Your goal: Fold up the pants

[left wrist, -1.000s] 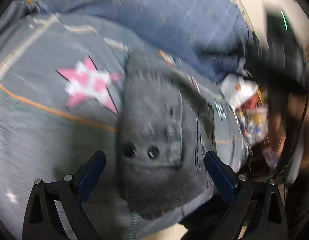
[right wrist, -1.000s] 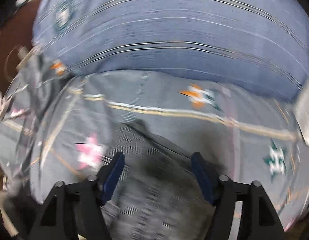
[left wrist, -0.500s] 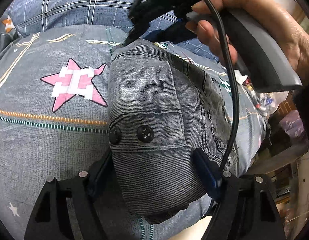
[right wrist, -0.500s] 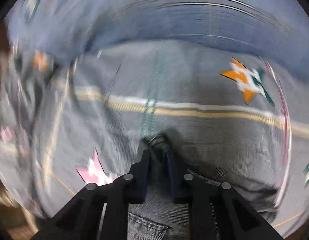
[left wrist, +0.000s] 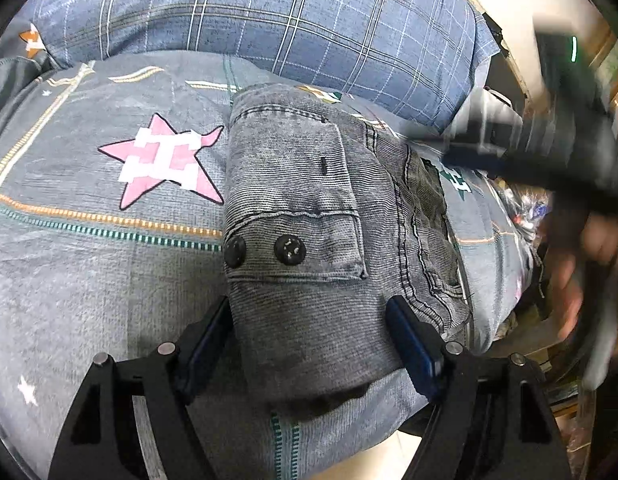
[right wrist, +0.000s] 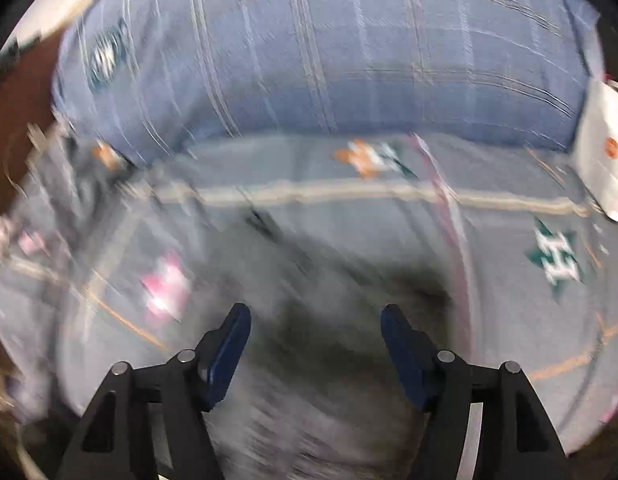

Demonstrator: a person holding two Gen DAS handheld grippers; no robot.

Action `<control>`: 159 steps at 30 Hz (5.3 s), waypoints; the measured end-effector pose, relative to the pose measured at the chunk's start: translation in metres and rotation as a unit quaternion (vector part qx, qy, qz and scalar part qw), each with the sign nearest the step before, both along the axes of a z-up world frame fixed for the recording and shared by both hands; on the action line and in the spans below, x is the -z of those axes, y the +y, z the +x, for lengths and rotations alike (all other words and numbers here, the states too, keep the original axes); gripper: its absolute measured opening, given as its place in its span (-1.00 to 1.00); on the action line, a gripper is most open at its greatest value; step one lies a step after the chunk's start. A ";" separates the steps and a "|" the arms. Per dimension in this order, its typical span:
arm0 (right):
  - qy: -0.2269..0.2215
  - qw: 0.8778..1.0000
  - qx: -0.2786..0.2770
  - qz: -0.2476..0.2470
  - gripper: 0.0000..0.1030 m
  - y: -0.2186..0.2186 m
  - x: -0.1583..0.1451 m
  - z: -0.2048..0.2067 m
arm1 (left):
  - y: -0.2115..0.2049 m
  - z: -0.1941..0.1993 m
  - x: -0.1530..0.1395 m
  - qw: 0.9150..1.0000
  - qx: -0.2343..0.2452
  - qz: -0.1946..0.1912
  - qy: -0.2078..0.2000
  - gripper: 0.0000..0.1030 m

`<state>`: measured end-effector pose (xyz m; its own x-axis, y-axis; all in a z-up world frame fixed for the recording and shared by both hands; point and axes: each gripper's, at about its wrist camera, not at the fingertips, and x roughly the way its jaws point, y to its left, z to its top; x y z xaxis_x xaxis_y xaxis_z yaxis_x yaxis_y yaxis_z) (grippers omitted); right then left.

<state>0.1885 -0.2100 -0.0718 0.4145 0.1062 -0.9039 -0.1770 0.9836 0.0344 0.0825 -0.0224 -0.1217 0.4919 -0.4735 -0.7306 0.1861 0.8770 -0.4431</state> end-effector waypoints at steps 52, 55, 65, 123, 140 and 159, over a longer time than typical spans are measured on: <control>0.043 0.959 0.027 0.279 -0.49 -0.087 0.056 -0.010 | 0.007 0.066 0.002 0.994 -0.033 -0.039 0.096 0.19; 0.034 0.966 0.023 0.254 -0.66 -0.082 0.047 -0.014 | -0.001 0.062 -0.003 0.996 -0.031 -0.002 0.079 0.03; -0.021 0.983 -0.009 0.184 -0.75 -0.044 -0.022 -0.031 | -0.007 0.042 -0.046 0.999 -0.007 0.037 0.000 -0.29; -0.049 0.994 -0.072 0.071 0.46 0.079 0.020 -0.013 | 0.083 0.036 -0.014 0.971 -0.137 0.196 -0.020 0.63; -0.124 0.983 -0.060 0.120 0.61 0.054 -0.004 -0.062 | 0.071 -0.002 -0.038 0.971 -0.141 0.180 -0.063 0.67; -0.104 0.991 -0.049 0.063 0.76 0.073 -0.018 -0.008 | 0.115 0.001 -0.028 0.969 -0.194 0.134 -0.079 0.67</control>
<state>0.1804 -0.1374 -0.0538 0.5717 0.2623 -0.7774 -0.2883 0.9513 0.1089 0.0833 0.0926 -0.0936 0.7099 -0.0344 -0.7035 -0.1333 0.9742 -0.1822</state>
